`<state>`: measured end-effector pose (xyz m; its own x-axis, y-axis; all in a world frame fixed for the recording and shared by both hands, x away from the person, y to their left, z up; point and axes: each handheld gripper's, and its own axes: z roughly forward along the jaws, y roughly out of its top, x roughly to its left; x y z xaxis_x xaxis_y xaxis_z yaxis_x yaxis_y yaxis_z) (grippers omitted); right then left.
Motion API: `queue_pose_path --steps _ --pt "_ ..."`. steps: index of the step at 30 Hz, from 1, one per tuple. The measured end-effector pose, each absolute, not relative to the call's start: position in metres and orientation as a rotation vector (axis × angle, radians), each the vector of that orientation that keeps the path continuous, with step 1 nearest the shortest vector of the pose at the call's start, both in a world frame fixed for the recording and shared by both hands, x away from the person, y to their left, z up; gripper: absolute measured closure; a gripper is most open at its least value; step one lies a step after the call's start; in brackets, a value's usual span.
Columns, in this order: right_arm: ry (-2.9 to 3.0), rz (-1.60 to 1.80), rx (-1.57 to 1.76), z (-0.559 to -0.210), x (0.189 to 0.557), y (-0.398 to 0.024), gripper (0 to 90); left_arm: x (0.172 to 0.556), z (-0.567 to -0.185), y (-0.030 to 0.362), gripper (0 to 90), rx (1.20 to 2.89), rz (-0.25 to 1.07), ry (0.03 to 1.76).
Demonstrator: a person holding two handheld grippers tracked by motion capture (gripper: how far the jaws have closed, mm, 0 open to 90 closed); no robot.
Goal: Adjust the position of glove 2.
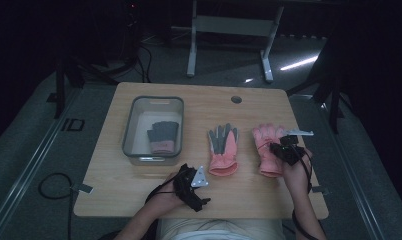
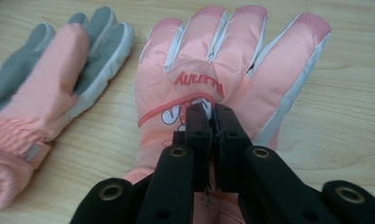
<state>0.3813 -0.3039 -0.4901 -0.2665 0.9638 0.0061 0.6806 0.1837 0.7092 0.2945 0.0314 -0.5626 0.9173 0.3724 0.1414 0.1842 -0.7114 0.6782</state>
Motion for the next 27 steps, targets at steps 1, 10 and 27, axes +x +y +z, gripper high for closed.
queue_pose_path --steps 1,10,27 --pt "2.013 0.839 1.547 -0.493 0.383 -0.304 85.9 0.294 -0.563 0.032 1.4 2.372 0.35 0.396" --pt "2.028 0.805 1.594 -0.518 0.398 -0.309 83.5 0.294 -0.563 0.031 1.4 2.372 0.352 0.394" --pt "2.256 0.85 1.262 -0.5 0.397 -0.323 61.6 0.294 -0.563 0.032 1.4 2.379 0.353 0.384"
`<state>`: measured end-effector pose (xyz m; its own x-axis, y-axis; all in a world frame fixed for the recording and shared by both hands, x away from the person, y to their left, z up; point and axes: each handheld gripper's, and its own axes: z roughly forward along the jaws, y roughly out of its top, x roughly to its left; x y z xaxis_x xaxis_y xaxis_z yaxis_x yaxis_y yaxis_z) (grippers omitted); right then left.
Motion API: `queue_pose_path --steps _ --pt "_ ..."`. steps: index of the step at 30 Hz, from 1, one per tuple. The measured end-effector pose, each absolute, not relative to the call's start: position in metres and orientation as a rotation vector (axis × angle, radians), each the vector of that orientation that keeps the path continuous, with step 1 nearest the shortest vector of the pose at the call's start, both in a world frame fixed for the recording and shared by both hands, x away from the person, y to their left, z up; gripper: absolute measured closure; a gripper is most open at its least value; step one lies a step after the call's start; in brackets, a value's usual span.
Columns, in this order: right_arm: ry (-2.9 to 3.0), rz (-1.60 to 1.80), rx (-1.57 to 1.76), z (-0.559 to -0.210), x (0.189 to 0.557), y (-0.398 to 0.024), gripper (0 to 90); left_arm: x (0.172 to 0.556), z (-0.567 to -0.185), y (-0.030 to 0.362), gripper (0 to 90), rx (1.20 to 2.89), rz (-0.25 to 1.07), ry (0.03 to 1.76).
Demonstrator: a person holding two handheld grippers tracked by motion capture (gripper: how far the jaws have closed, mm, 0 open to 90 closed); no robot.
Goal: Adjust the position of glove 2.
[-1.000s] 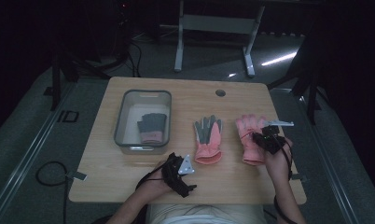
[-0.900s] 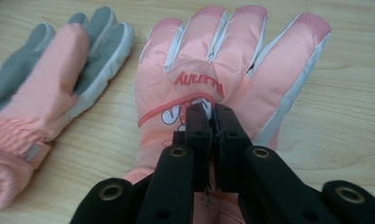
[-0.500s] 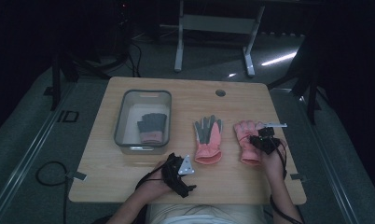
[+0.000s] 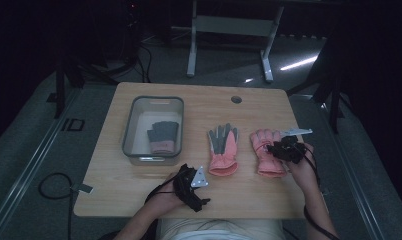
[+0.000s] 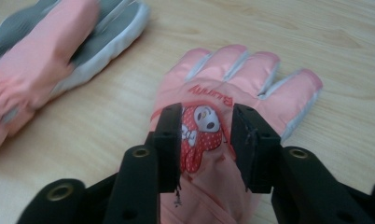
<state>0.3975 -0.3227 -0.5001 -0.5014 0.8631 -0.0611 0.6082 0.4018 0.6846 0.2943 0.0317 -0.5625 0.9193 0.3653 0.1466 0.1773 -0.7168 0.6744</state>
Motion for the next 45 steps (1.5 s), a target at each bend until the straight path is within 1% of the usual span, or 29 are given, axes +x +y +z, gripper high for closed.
queue_pose_path --steps 3,4,7,10,13,15,16,19,20,21,22,23,27,33,38,42,45 --pt "2.323 0.796 1.221 -0.5 0.401 -0.327 60.4 0.295 -0.562 0.032 1.4 2.374 0.351 0.387" --pt "2.337 0.782 1.208 -0.501 0.403 -0.327 58.4 0.295 -0.562 0.032 1.4 2.376 0.353 0.387" --pt "2.347 0.774 1.216 -0.506 0.406 -0.329 56.2 0.295 -0.562 0.032 1.4 2.375 0.352 0.388" --pt "2.343 0.758 1.243 -0.512 0.409 -0.329 57.3 0.295 -0.563 0.031 1.4 2.377 0.35 0.389" --pt "2.338 0.722 1.268 -0.518 0.41 -0.326 61.2 0.295 -0.563 0.032 1.4 2.376 0.348 0.387" --pt "2.34 0.716 1.268 -0.52 0.41 -0.325 61.2 0.295 -0.563 0.032 1.4 2.376 0.348 0.387" --pt "2.343 0.707 1.272 -0.524 0.41 -0.323 71.5 0.295 -0.563 0.031 1.4 2.378 0.347 0.385" --pt "2.318 0.71 1.322 -0.524 0.41 -0.321 78.9 0.294 -0.563 0.031 1.4 2.378 0.346 0.382" --pt "2.318 0.71 1.322 -0.524 0.41 -0.321 78.9 0.294 -0.563 0.031 1.4 2.378 0.346 0.382" --pt "2.293 0.707 1.338 -0.525 0.408 -0.319 81.7 0.294 -0.563 0.031 1.4 2.379 0.345 0.381" --pt "2.293 0.707 1.338 -0.525 0.408 -0.319 81.7 0.294 -0.563 0.031 1.4 2.379 0.346 0.38" --pt "2.278 0.714 1.356 -0.524 0.406 -0.317 84.4 0.294 -0.563 0.031 1.4 2.379 0.346 0.381" --pt "2.259 0.731 1.385 -0.52 0.406 -0.318 86.2 0.295 -0.563 0.031 1.4 2.38 0.34 0.38" --pt "2.201 0.777 1.404 -0.504 0.402 -0.319 87.3 0.295 -0.563 0.032 1.4 2.376 0.339 0.381" --pt "2.133 0.857 1.373 -0.465 0.394 -0.31 87.3 0.295 -0.563 0.031 1.4 2.38 0.34 0.378" --pt "2.095 0.877 1.347 -0.441 0.388 -0.293 87.2 0.295 -0.563 0.031 1.4 2.379 0.342 0.377" --pt "2.08 0.89 1.334 -0.432 0.385 -0.283 87.2 0.295 -0.563 0.031 1.4 2.382 0.344 0.376"
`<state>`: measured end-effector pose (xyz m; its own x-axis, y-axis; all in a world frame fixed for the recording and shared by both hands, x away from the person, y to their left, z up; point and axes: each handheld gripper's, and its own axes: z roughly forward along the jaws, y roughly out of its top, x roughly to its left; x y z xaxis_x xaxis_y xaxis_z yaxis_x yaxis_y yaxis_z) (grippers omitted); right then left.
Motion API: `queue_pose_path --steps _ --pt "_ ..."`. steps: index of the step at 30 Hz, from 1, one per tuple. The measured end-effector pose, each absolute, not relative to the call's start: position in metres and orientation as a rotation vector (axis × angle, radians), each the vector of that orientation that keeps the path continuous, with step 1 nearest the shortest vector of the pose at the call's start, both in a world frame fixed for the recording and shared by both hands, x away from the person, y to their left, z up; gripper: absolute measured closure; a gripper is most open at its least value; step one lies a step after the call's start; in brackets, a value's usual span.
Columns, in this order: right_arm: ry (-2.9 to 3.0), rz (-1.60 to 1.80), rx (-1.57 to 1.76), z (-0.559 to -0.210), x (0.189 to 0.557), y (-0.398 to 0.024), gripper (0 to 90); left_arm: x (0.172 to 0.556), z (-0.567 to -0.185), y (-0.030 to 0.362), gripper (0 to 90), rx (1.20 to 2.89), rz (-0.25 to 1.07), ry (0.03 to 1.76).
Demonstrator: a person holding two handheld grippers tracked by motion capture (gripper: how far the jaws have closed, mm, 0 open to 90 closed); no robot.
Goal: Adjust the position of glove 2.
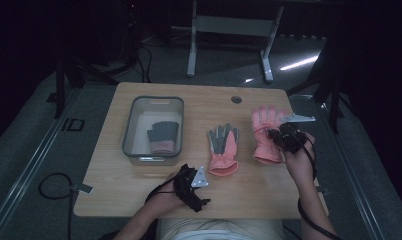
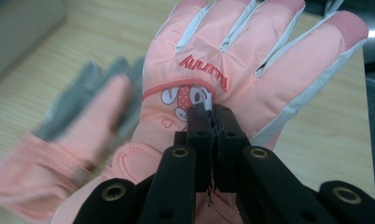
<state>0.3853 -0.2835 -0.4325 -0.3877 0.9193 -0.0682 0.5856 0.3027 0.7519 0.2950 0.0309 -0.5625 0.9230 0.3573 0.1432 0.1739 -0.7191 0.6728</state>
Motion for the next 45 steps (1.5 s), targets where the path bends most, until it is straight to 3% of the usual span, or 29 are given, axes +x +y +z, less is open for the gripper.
queue_pose_path --steps 8,17,35,45 --pt "2.08 0.961 1.27 -0.401 0.378 -0.225 87.1 0.294 -0.562 0.032 1.4 2.373 0.347 0.38" --pt "2.128 0.983 1.233 -0.404 0.379 -0.186 87.1 0.292 -0.56 0.031 1.4 2.369 0.362 0.37" --pt "2.251 0.821 1.311 -0.465 0.395 -0.155 86.9 0.292 -0.56 0.033 1.4 2.357 0.363 0.366" --pt "2.223 0.752 1.308 -0.473 0.395 -0.153 86.9 0.292 -0.56 0.032 1.4 2.361 0.362 0.365"
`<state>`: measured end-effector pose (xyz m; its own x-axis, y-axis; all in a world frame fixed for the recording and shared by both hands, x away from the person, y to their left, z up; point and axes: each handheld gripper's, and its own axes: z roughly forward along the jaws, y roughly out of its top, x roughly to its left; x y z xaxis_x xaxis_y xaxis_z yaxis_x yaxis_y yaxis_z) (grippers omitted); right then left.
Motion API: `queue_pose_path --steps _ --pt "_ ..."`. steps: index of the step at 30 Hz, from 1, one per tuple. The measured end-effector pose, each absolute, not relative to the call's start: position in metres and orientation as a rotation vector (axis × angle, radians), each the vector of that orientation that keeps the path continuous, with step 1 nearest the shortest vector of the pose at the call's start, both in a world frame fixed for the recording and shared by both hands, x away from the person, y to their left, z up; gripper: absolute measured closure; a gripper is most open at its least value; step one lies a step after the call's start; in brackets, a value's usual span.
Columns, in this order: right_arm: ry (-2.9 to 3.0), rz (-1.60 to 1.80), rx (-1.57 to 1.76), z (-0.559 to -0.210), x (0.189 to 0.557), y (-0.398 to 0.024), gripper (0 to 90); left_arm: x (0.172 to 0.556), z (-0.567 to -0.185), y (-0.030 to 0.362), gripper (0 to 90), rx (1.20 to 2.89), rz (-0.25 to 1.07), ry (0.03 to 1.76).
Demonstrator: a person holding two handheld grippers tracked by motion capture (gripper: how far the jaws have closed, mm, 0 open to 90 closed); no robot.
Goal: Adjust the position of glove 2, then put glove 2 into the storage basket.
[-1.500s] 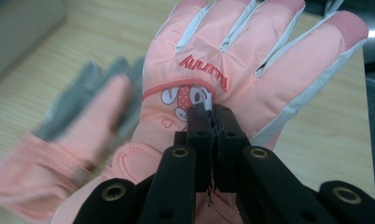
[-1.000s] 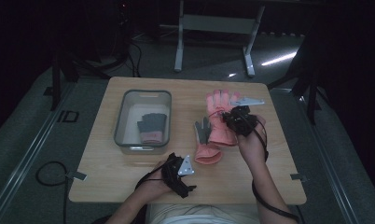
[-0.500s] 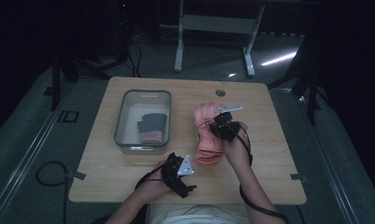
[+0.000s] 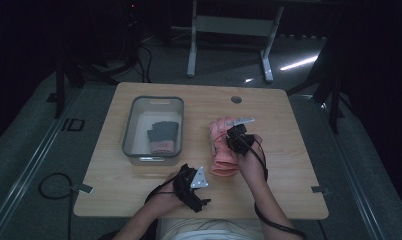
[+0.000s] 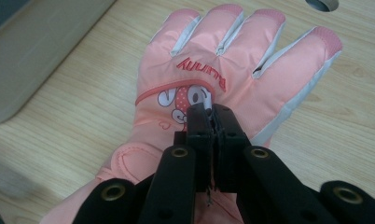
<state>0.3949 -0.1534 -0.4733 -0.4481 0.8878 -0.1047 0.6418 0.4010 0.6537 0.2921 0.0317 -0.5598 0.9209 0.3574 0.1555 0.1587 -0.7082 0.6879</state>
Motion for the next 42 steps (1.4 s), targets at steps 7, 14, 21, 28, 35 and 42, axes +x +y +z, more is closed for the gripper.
queue_pose_path --steps 7,14,21,28,35,42 --pt "2.257 0.754 1.327 -0.489 0.399 -0.154 85.7 0.292 -0.56 0.031 1.4 2.36 0.359 0.362" --pt "2.279 0.787 1.333 -0.499 0.404 -0.155 82.5 0.292 -0.559 0.032 1.4 2.357 0.358 0.37" --pt "2.257 0.91 1.325 -0.482 0.396 -0.16 61.6 0.294 -0.558 0.034 1.4 2.323 0.331 0.392" --pt "2.269 1.109 1.266 -0.466 0.391 -0.18 21.3 0.297 -0.555 0.039 1.4 2.229 0.274 0.413" --pt "2.203 1.121 1.253 -0.462 0.393 -0.201 16.7 0.299 -0.551 0.041 2.4 2.205 0.29 0.436" --pt "2.189 1.113 1.131 -0.459 0.39 -0.217 13.7 0.297 -0.529 0.037 3.5 2.187 0.364 0.483"
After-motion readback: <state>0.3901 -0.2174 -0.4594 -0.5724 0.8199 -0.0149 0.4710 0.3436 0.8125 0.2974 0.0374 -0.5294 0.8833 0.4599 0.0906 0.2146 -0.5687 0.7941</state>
